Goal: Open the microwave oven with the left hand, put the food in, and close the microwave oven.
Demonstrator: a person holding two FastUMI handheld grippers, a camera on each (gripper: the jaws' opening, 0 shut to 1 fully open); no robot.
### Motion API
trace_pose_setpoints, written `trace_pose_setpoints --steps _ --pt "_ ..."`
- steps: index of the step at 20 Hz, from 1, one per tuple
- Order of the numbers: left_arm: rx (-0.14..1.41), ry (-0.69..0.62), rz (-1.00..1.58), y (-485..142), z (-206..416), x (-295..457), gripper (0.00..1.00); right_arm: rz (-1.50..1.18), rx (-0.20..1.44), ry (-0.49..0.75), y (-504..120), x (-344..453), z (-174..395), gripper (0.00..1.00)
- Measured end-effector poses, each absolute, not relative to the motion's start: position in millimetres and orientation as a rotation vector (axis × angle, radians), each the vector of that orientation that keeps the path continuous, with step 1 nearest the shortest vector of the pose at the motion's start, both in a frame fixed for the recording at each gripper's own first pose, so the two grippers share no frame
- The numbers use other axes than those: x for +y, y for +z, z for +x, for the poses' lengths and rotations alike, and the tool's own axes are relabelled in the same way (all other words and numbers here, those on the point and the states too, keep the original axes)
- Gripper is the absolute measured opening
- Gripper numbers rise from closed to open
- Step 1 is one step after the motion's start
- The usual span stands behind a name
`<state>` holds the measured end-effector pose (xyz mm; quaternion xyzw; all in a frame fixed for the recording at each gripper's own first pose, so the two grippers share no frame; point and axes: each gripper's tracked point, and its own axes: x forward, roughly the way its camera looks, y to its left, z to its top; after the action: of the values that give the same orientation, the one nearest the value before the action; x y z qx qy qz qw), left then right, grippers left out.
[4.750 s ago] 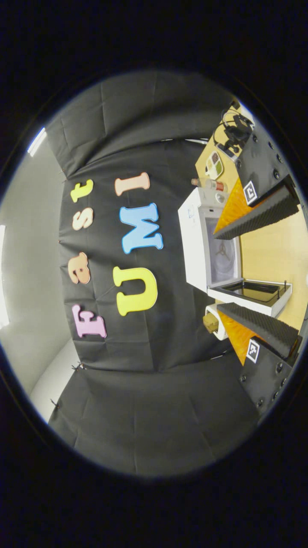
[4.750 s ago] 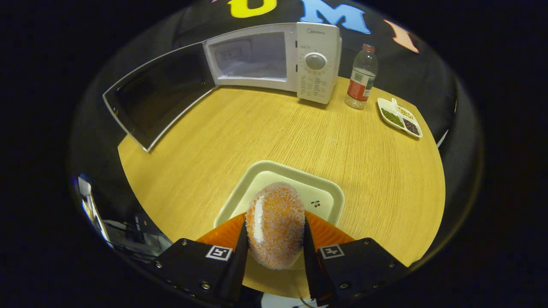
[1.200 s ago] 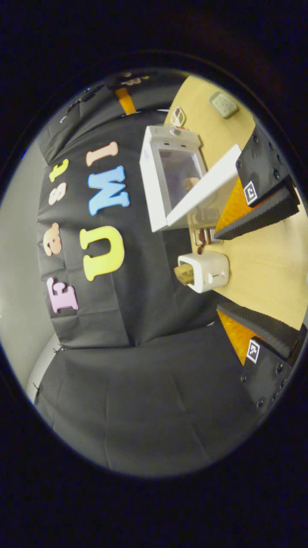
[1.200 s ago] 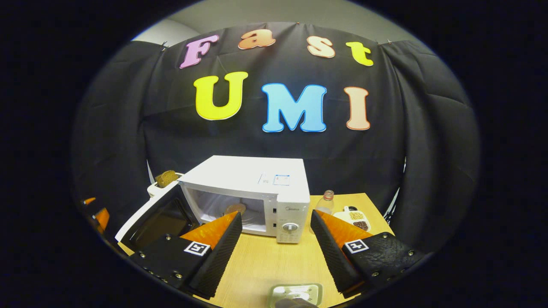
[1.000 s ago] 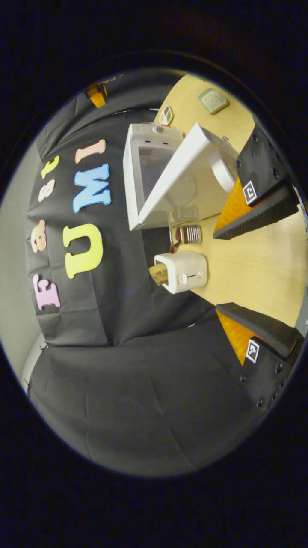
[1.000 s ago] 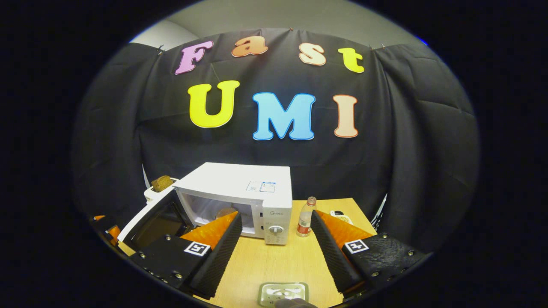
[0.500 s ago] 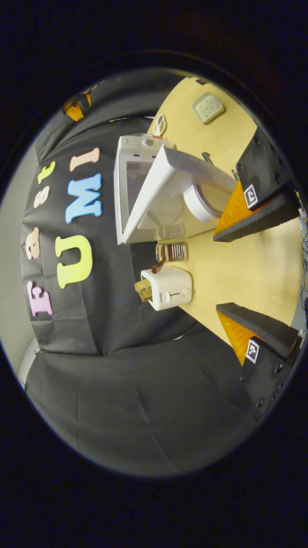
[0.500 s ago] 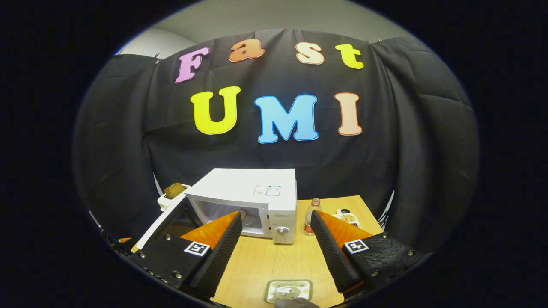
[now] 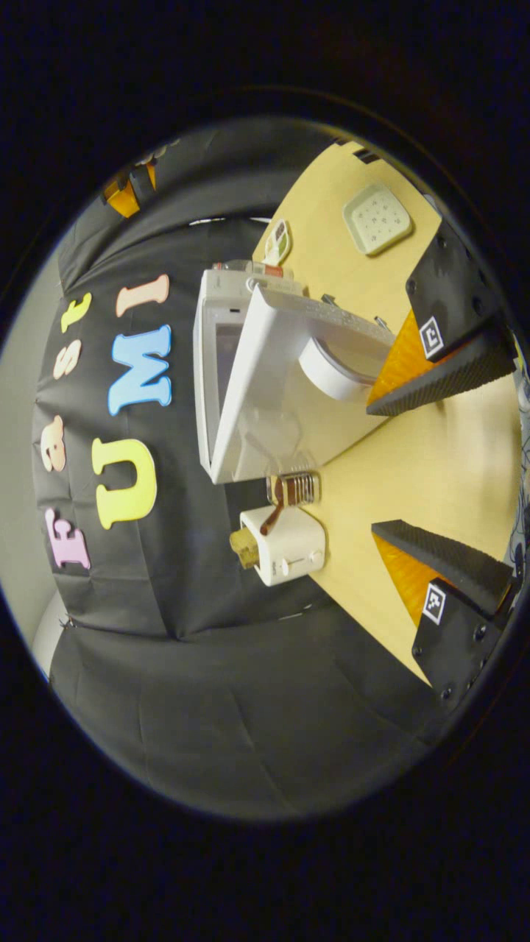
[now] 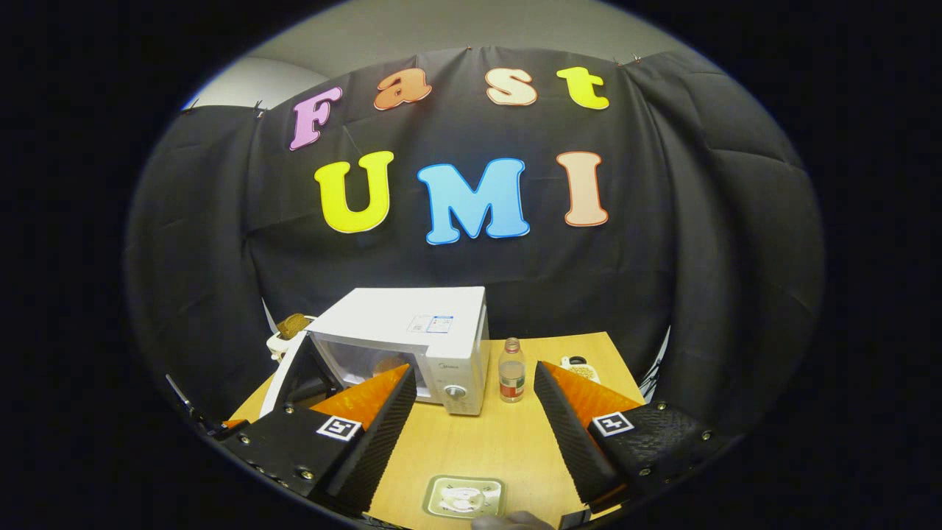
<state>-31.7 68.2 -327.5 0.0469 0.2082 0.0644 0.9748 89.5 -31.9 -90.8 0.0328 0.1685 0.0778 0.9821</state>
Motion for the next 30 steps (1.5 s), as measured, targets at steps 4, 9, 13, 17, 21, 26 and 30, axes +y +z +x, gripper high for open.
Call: trace_pose_setpoints --steps 4,9,13,17,21,26,30 --pt "0.395 0.041 0.091 -324.4 -0.4 2.0 0.94 0.072 0.345 0.136 -92.8 -65.0 83.5 0.98" --pt "0.374 -0.060 0.106 -324.3 51.8 -57.4 0.94 0.080 0.359 0.076 -100.4 -104.6 76.0 0.98" --pt "0.351 -0.131 0.109 -322.2 96.0 -91.7 0.95 0.097 0.370 0.012 -105.0 -130.3 70.1 0.98" --pt "0.327 -0.176 0.121 -324.6 138.4 -111.9 0.94 0.103 0.368 -0.058 -104.8 -151.9 66.3 0.98" --pt "0.297 -0.215 0.156 -324.6 178.2 -130.0 0.95 0.120 0.383 -0.108 -112.4 -164.3 64.5 0.98" --pt "0.281 -0.190 0.154 -325.1 223.8 -140.4 0.94 0.118 0.394 -0.146 -119.7 -176.1 63.6 0.98" --pt "0.290 -0.144 0.134 -327.7 246.2 -139.4 0.96 0.139 0.404 -0.150 -124.5 -180.1 64.3 0.98"
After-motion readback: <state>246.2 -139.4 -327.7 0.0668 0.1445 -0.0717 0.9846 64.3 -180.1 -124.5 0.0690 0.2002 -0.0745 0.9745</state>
